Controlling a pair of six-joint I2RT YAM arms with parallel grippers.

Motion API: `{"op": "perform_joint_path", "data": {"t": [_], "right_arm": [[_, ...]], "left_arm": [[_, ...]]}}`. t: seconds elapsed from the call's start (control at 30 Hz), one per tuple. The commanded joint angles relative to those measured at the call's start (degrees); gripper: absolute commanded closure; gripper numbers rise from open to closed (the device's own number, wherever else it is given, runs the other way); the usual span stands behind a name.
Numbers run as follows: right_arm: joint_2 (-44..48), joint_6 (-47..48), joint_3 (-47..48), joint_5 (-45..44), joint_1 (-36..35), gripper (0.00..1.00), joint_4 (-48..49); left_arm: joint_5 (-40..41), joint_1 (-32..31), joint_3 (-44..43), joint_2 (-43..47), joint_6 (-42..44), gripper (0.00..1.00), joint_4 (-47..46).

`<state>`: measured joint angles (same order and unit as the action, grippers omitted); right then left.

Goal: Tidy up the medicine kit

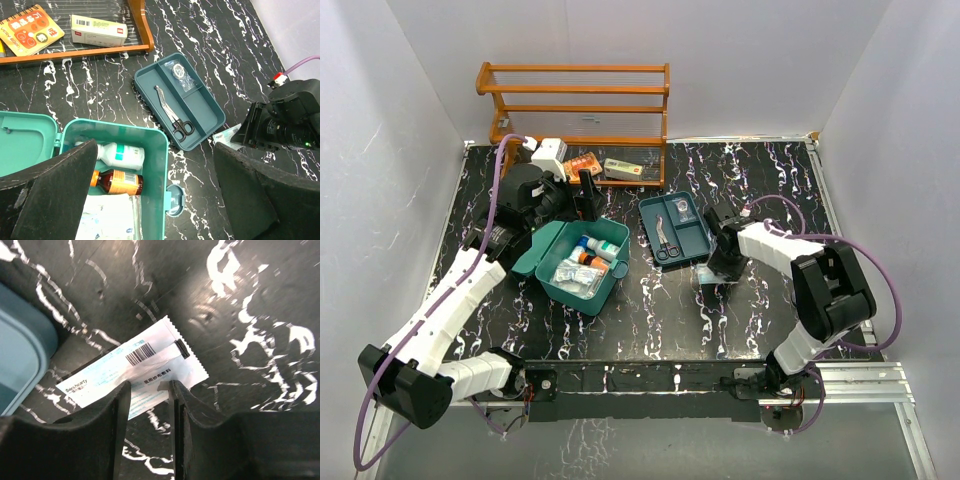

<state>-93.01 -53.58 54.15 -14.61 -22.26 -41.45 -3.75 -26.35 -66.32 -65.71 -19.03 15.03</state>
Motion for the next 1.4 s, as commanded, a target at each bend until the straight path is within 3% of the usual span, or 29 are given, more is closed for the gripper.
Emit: {"op": "perform_joint_path", "data": {"t": [0.0, 0.2, 0.4, 0.53, 0.8, 1.1, 1.37], "right_arm": [[-1.0, 9.2, 1.6, -7.8, 2.4, 0.64, -0.8], [-0.8, 12.2, 7.4, -8.5, 2.9, 0.62, -2.6], [2.9, 0.6, 6.6, -3.2, 2.9, 0.53, -3.1], [1.3, -5.5, 6.0, -3.5, 3.0, 0.52, -3.8], [-2.1, -6.7, 4.9, -2.3, 3.0, 0.63, -0.3], [-5.5, -5.7, 3.5, -2.7, 3.0, 0.64, 0.9], [-5.4, 8.8, 2.1, 0.7, 3.8, 0.88, 3.0]], "left_arm": [[1.3, 0.2, -1.5, 0.2, 1.3, 0.01, 0.1], [1.2, 0.3, -1.7, 0.1, 1.2, 0.01, 0.1], [1.5, 0.2, -1.4, 0.2, 1.0, 0.01, 0.2], [1.3, 0.2, -1.7, 0.1, 1.0, 0.01, 0.2], [1.2, 0.3, -1.6, 0.3, 1.0, 0.01, 0.3], [1.0, 0.2, -1.9, -0.1, 1.0, 0.01, 0.2], [1.3, 0.2, -1.7, 0.0, 1.1, 0.01, 0.2]]}}
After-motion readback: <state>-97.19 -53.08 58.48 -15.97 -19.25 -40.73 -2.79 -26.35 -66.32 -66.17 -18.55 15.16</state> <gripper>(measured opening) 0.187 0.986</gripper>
